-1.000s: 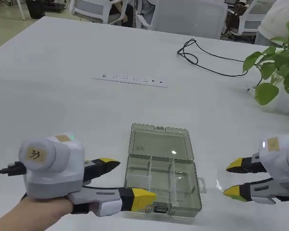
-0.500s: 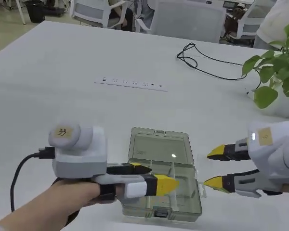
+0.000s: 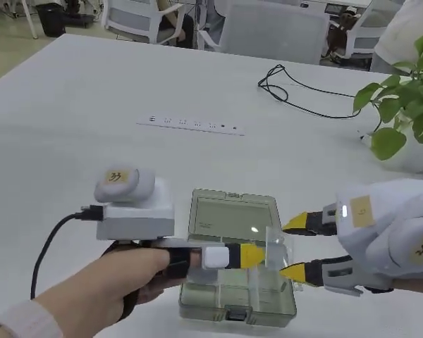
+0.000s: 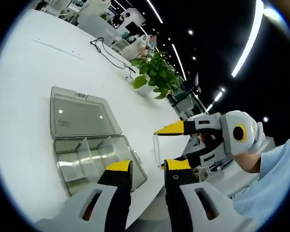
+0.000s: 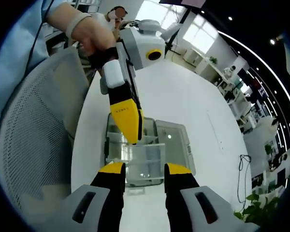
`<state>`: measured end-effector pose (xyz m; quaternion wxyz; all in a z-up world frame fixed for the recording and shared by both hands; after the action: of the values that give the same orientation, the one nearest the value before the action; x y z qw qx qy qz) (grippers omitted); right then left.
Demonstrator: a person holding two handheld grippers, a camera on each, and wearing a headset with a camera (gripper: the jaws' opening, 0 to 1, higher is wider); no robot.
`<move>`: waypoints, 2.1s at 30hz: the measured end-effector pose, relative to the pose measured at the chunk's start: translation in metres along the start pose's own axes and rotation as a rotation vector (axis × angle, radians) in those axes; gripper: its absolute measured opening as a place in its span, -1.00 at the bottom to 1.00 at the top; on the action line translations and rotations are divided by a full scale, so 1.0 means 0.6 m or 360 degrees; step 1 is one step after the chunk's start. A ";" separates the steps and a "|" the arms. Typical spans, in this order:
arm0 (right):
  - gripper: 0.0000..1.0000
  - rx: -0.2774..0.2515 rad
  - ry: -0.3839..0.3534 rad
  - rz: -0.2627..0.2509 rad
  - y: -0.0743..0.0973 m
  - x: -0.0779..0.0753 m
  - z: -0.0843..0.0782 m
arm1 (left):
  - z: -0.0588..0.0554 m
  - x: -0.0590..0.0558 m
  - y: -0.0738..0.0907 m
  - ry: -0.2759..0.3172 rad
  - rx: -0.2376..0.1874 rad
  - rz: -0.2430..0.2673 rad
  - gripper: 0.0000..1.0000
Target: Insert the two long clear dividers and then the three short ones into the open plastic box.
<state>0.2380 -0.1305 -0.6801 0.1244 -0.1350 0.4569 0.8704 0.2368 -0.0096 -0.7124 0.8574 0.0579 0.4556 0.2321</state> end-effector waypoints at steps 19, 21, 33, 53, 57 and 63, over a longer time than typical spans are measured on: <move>-0.35 0.0066 0.0025 0.0001 -0.019 0.017 0.017 | -0.006 -0.005 -0.013 0.0022 0.0011 0.0006 -1.00; -0.35 0.0073 0.0026 0.0001 -0.019 0.017 0.016 | -0.007 -0.003 -0.013 0.0011 0.0012 0.0033 -1.00; -0.34 0.0066 0.0066 0.0003 -0.015 0.019 0.016 | -0.008 -0.004 -0.012 0.0097 0.0019 -0.0009 -1.00; -0.12 -0.0102 -0.0272 0.0144 0.014 -0.016 0.016 | -0.011 -0.005 0.002 -0.0235 0.0027 -0.0123 -1.00; -0.18 -0.0117 -0.0317 0.0209 0.019 -0.020 0.019 | -0.011 -0.006 0.007 -0.0312 0.0036 -0.0176 -1.00; -0.39 -0.0123 -0.0364 0.0334 0.027 -0.024 0.027 | -0.006 -0.018 0.012 -0.0481 0.0004 -0.0315 -1.00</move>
<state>0.2437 -0.1272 -0.6538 0.0785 0.0087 0.4176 0.9052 0.2264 -0.0083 -0.7041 0.9347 0.0481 0.3254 0.1349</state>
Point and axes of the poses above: the centre of the closed fingertips' face, and the gripper's own axes: y roughly backward along the fingers, x roughly to its left, z roughly out of its top, the point moved 7 cm from there along y, roughly backward along the fingers, and after that the axes turned 2 degrees about -y, right-handed, at the moved point
